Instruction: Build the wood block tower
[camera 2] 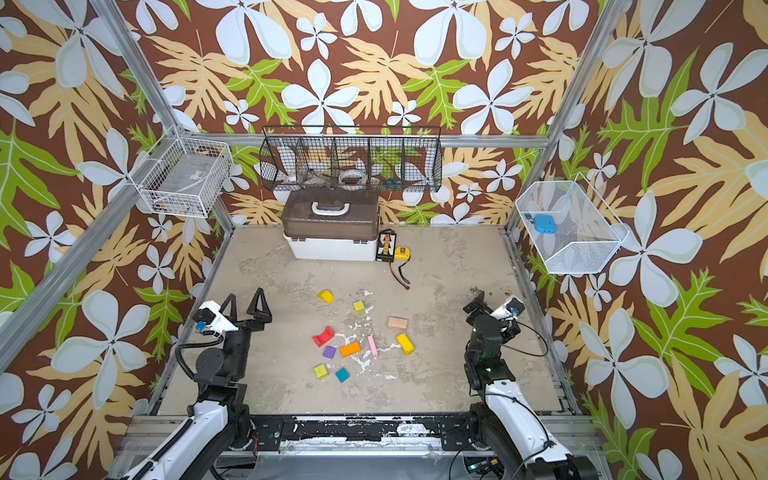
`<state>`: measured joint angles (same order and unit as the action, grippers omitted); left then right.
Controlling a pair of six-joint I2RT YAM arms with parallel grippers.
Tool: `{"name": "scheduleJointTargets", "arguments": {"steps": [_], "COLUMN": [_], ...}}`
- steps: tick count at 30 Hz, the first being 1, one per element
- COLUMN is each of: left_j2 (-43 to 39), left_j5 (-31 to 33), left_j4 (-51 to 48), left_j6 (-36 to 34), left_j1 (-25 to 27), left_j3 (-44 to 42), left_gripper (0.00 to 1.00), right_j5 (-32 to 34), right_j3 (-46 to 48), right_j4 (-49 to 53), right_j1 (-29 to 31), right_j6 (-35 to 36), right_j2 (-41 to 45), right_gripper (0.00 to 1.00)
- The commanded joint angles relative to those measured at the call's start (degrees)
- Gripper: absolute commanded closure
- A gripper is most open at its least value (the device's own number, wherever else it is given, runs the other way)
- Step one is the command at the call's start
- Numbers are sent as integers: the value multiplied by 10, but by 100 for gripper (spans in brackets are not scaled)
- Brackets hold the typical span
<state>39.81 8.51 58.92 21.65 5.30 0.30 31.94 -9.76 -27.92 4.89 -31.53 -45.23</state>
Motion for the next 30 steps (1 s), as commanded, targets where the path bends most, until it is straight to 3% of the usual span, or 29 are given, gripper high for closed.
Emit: {"name": "scheduleJointTargets", "arguments": {"steps": [1,3,6,9,13,16,21,25,30], "left_j2": [32,70,98,118,164,192,205,207,207], "left_j5": [15,82,25,56,68,46,42,39,38], "left_j4": [-4,-10,13,-3,-54,-53,-55,-59,-57], "left_j6": [43,104,102,121,125,115,114,114,114], "left_j1": [0,0,-5,-5,-5,-5,-5,-5,-5], "left_j3": [-30,-25,-19,-7,35,52,59,63,62], "left_gripper": [0,0,0,0,0,2,2,2,2], "right_j5": [-25,-22,-61,-94,-152,-151,-142,-84,-46], "right_j3": [22,18,12,-13,-83,-151,-199,-248,-313], "right_j4": [-34,-27,-62,-82,-60,21,41,81,176], "right_j1": [0,0,2,19,71,140,269,374,408], "right_j6": [-22,-29,-11,18,69,76,62,60,30], "right_j2": [19,9,-22,-74,-148,-185,-224,-280,-337], "right_gripper": [0,0,0,0,8,12,15,22,26]}}
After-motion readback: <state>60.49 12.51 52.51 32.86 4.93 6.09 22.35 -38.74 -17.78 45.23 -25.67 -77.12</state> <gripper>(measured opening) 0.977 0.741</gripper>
